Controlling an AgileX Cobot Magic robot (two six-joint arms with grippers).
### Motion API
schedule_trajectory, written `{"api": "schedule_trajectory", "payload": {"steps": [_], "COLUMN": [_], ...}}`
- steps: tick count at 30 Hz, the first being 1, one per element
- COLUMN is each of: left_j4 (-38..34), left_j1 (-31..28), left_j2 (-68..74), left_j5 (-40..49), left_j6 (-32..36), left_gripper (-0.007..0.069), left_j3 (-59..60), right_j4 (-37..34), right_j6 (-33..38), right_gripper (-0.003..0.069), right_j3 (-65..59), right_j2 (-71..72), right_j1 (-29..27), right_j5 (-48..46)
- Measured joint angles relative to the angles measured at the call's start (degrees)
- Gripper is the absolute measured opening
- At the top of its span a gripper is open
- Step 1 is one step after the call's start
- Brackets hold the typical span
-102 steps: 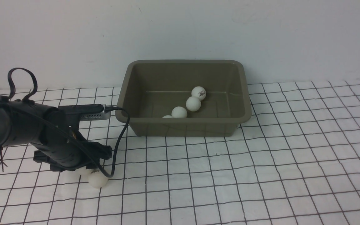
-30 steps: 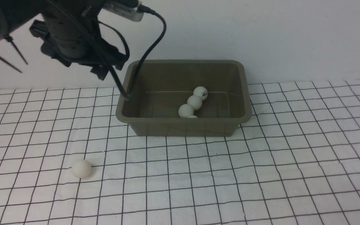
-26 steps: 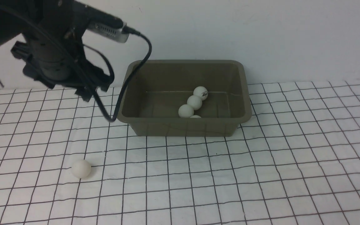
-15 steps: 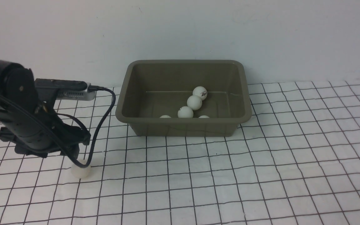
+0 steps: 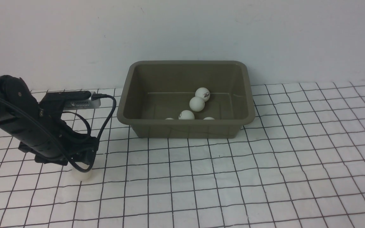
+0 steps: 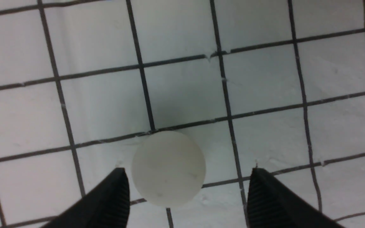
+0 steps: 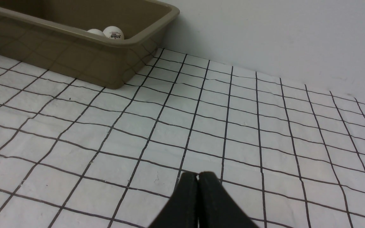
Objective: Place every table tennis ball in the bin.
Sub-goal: Use the left arm to clamp the table tennis ball closest to it
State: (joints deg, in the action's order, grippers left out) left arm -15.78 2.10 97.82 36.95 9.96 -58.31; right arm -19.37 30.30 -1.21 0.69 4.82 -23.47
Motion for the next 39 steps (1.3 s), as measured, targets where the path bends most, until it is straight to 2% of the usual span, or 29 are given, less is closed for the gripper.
{"api": "schedule_trajectory", "payload": {"steps": [23, 30, 34, 39], "left_j4": [-0.1, -0.1, 0.2, 0.6], "left_j1": [-0.1, -0.1, -0.1, 0.2], "left_j2": [8.7, 8.6, 5.8, 0.3], "left_j5": [-4.2, -4.2, -1.8, 4.6], "left_j6": [0.4, 0.0, -0.1, -0.6], "left_gripper": [0.0447, 0.0347, 0.0349, 0.0349], "left_j3": [-0.1, -0.2, -2.5, -12.1], "right_j4": [0.0, 0.0, 0.0, 0.0], "right_j6": [0.0, 0.0, 0.0, 0.0], "right_gripper": [-0.0017, -0.0017, -0.0017, -0.0017], "right_j3": [0.0, 0.0, 0.0, 0.0], "right_j2": [0.0, 0.0, 0.0, 0.0], "right_j1": [0.0, 0.0, 0.0, 0.0], "right_j5": [0.0, 0.0, 0.0, 0.0]}}
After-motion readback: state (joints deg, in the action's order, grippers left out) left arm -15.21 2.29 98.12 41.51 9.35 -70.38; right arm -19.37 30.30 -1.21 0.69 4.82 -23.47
